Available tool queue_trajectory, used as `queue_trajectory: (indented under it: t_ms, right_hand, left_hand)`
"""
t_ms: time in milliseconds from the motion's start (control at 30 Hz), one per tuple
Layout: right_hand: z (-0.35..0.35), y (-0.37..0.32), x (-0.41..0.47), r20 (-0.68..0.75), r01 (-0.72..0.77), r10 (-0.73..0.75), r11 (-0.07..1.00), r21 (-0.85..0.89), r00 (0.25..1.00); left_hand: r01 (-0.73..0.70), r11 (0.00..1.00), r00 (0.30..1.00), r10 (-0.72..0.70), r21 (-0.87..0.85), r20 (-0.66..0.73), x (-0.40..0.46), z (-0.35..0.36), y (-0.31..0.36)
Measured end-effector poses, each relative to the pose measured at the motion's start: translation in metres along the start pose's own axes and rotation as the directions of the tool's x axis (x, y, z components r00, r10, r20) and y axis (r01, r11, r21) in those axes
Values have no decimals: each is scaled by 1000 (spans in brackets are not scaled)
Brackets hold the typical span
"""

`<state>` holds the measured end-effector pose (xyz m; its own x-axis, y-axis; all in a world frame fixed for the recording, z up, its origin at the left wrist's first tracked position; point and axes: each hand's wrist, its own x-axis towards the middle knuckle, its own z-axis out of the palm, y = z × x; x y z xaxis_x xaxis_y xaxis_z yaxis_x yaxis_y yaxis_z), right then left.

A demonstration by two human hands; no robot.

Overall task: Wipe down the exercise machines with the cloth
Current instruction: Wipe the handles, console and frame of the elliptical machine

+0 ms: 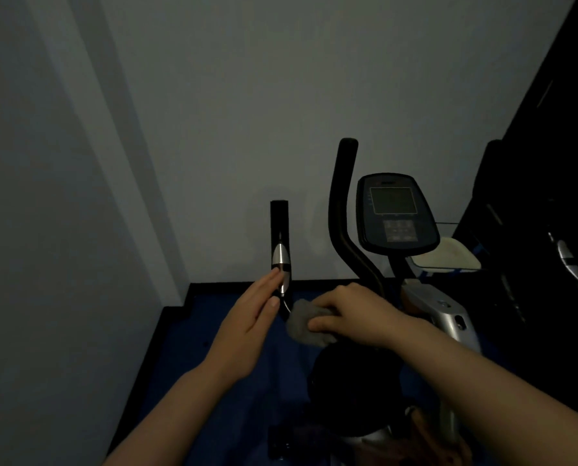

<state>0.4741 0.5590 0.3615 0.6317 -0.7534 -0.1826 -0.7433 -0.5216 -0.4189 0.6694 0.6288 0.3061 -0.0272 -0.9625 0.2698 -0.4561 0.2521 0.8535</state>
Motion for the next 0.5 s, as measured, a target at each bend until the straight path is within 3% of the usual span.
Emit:
queue_trajectory:
  t_ms: [100,267,500]
  right_hand:
    - [9,-12,10,-77,-54,54,998,10,996]
    - [15,-29,34,-227,-160,236,938,307,945]
    - [-5,-56,80,-373,-220,356,907,359,857]
  left_hand:
    - [-30,998,999,31,49,-15,18,-16,-3]
    - [-63,997,996,65,40,-54,59,-34,-4]
    - [-110,994,994,110,-10,29,114,-42,-5]
